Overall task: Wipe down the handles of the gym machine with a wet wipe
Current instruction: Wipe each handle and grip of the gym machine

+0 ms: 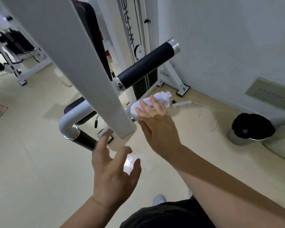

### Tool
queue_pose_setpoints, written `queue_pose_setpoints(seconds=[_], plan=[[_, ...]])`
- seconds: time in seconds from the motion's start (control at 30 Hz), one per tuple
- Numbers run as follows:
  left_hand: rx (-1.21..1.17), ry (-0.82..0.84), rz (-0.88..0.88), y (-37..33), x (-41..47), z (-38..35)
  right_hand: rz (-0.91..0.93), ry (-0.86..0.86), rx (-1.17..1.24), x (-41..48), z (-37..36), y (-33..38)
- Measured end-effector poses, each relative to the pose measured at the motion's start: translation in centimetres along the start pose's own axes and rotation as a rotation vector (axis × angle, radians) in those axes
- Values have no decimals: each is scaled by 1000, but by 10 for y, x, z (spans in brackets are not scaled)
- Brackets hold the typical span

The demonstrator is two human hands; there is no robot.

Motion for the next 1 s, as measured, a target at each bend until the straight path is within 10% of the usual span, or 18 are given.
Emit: queue_pose_setpoints(seconds=[0.13, 0.33, 0.7, 1.0], plan=[[89, 161, -243, -16, 5, -10, -122, -151, 57, -3, -1, -7], [394, 393, -161, -20, 39, -41, -558, -383, 270, -10, 24, -52], [472, 484, -201, -8, 52, -51, -190, -76, 201, -7, -38, -9], [464, 390, -202, -2, 68, -30, -194, -166, 106, 21, -12, -20]])
Point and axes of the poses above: each hand's wrist, its own x-axis towards the middle knuckle, its own z-axis out of the back of the hand, y = z × x, the point moved 10 cm from there along x, towards the middle knuckle, and after that the axes turned 3 degrees about z, right-handed, at the moved point
